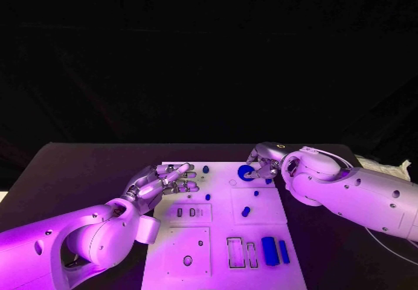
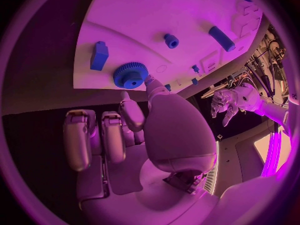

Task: Assemble the parts on the task board

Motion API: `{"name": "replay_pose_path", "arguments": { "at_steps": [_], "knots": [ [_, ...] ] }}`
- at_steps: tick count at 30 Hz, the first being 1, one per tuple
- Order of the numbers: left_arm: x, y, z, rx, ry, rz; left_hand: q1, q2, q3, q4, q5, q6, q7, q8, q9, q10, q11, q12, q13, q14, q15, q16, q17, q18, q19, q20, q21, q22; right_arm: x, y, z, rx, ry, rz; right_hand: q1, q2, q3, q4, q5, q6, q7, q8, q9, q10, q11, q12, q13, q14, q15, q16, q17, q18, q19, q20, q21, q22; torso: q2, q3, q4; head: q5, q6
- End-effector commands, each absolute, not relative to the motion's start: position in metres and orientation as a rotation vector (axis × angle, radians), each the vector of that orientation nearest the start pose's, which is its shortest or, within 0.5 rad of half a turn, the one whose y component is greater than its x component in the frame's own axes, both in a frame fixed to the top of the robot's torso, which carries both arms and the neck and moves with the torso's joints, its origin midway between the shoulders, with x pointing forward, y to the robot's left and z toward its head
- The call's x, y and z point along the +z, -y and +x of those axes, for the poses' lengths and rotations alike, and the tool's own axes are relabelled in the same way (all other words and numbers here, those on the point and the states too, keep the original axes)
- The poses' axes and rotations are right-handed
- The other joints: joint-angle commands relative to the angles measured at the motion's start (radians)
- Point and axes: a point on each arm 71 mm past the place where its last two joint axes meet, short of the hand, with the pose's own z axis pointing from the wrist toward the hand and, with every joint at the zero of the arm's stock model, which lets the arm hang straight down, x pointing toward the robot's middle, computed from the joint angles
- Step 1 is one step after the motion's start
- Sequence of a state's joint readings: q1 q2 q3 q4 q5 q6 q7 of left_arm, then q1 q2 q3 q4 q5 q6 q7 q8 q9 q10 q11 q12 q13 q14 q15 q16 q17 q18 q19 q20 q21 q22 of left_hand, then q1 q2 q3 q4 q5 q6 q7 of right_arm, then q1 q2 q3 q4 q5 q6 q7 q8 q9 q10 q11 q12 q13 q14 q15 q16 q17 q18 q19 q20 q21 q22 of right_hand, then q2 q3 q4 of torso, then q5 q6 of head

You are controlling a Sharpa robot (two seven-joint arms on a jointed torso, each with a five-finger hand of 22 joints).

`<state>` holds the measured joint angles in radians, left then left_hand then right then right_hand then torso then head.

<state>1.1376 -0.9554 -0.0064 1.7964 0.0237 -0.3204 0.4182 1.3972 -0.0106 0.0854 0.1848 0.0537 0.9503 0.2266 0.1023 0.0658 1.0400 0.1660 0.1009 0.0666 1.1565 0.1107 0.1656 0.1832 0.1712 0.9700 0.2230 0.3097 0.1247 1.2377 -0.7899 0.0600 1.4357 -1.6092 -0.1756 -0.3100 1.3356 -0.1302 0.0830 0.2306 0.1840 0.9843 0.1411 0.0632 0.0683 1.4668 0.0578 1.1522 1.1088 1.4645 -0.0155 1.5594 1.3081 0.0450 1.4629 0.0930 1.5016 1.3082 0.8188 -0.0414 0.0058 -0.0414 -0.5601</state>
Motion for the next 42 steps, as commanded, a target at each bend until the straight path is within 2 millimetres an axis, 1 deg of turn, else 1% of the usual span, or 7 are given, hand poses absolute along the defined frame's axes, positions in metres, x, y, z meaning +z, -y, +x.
{"name": "replay_pose_path", "arguments": {
  "at_steps": [1, 13, 19, 23, 28, 38, 42],
  "knots": [
    [-0.169, -0.182, 0.428, -1.744, -1.467, -1.143, 0.003, 0.007, 0.002, -0.006, 0.0, 0.004, 0.006, -0.004, 0.0, -0.001, 0.007, -0.007, 0.0, -0.001, 0.004, -0.003, 0.001, 0.012, 0.004, 0.0, -0.007, -0.001, -0.146, 0.209, 0.524, 0.346, -1.704, -0.133, -0.008, 0.003, -0.003, 0.005, 0.003, 0.0, 0.008, 0.007, 0.001, 0.085, 0.007, 0.39, 0.428, 0.103, 0.009, 0.005, 0.245, -0.013, 0.024, 0.006, 0.005, 0.116, 0.0, 0.0004, -0.0005, 0.0, -0.001],
    [-0.169, -0.181, 0.428, -1.745, -1.472, -1.144, 0.002, 0.007, 0.002, -0.007, 0.0, 0.004, 0.006, -0.004, 0.0, -0.001, 0.007, -0.007, 0.0, -0.001, 0.004, -0.004, 0.002, 0.012, 0.004, 0.0, -0.007, -0.001, -0.151, 0.21, 0.529, 0.33, -1.73, -0.13, 0.004, 0.022, 0.0, 0.001, 0.013, 0.019, 0.008, 0.016, 0.003, 0.092, 0.007, 0.401, 0.442, 0.104, 0.009, 0.008, 0.254, -0.016, 0.031, 0.008, 0.012, 0.13, 0.001, 0.0015, 0.0005, 0.0, -0.005],
    [-0.17, -0.182, 0.429, -1.744, -1.472, -1.145, 0.002, 0.007, 0.002, -0.007, 0.0, 0.004, 0.006, -0.004, 0.0, -0.001, 0.007, -0.007, 0.0, -0.001, 0.004, -0.004, 0.002, 0.012, 0.004, 0.0, -0.007, -0.001, -0.152, 0.211, 0.529, 0.331, -1.734, -0.134, 0.028, 0.042, 0.013, -0.018, 0.017, 0.04, 0.005, 0.024, 0.006, 0.095, 0.005, 0.405, 0.447, 0.105, 0.007, 0.009, 0.257, -0.017, 0.034, 0.007, 0.015, 0.137, 0.001, 0.0014, 0.0002, 0.0, -0.007],
    [-0.17, -0.182, 0.429, -1.743, -1.471, -1.145, 0.002, 0.007, 0.002, -0.007, 0.0, 0.004, 0.006, -0.004, 0.0, -0.001, 0.007, -0.007, 0.0, -0.001, 0.004, -0.004, 0.002, 0.012, 0.004, 0.0, -0.007, -0.001, -0.15, 0.208, 0.528, 0.343, -1.713, -0.143, 0.058, 0.062, 0.034, -0.041, -0.001, 0.074, -0.003, 0.037, 0.011, 0.098, -0.001, 0.41, 0.453, 0.106, 0.001, 0.01, 0.259, -0.018, 0.037, 0.003, 0.019, 0.144, 0.001, 0.0016, -0.0013, 0.001, -0.007],
    [-0.169, -0.182, 0.429, -1.745, -1.471, -1.144, 0.002, 0.007, 0.002, -0.007, 0.0, 0.004, 0.006, -0.004, 0.0, -0.001, 0.007, -0.007, 0.0, -0.001, 0.004, -0.004, 0.002, 0.012, 0.004, 0.0, -0.007, -0.001, -0.145, 0.201, 0.525, 0.359, -1.637, -0.166, 0.084, 0.088, 0.062, -0.064, -0.016, 0.122, -0.023, 0.054, 0.02, 0.104, -0.019, 0.419, 0.462, 0.106, -0.013, 0.011, 0.263, -0.023, 0.049, -0.007, 0.027, 0.164, 0.001, 0.0014, 0.0007, -0.002, -0.006],
    [-0.17, -0.182, 0.429, -1.741, -1.468, -1.145, 0.003, 0.008, 0.001, -0.008, 0.0, 0.004, 0.006, -0.005, 0.0, -0.001, 0.007, -0.008, 0.0, -0.001, 0.005, -0.005, 0.003, 0.012, 0.004, 0.0, -0.008, -0.002, -0.138, 0.19, 0.518, 0.38, -1.535, -0.184, 0.094, 0.103, 0.086, -0.083, -0.019, 0.144, -0.035, 0.057, 0.025, 0.104, -0.03, 0.419, 0.462, 0.106, -0.023, 0.011, 0.263, -0.027, 0.06, -0.019, 0.036, 0.183, 0.001, 0.0002, 0.0015, 0.0, -0.004],
    [-0.17, -0.183, 0.43, -1.739, -1.466, -1.145, 0.003, 0.008, 0.001, -0.008, 0.0, 0.004, 0.006, -0.005, 0.0, -0.001, 0.007, -0.008, 0.0, -0.001, 0.005, -0.005, 0.003, 0.012, 0.004, 0.0, -0.008, -0.002, -0.135, 0.183, 0.513, 0.41, -1.521, -0.182, 0.089, 0.103, 0.088, -0.083, -0.014, 0.146, -0.035, 0.056, 0.025, 0.104, -0.031, 0.419, 0.462, 0.106, -0.024, 0.011, 0.263, -0.028, 0.062, -0.02, 0.037, 0.186, 0.001, 0.0011, 0.002, 0.003, -0.002]
  ]
}}
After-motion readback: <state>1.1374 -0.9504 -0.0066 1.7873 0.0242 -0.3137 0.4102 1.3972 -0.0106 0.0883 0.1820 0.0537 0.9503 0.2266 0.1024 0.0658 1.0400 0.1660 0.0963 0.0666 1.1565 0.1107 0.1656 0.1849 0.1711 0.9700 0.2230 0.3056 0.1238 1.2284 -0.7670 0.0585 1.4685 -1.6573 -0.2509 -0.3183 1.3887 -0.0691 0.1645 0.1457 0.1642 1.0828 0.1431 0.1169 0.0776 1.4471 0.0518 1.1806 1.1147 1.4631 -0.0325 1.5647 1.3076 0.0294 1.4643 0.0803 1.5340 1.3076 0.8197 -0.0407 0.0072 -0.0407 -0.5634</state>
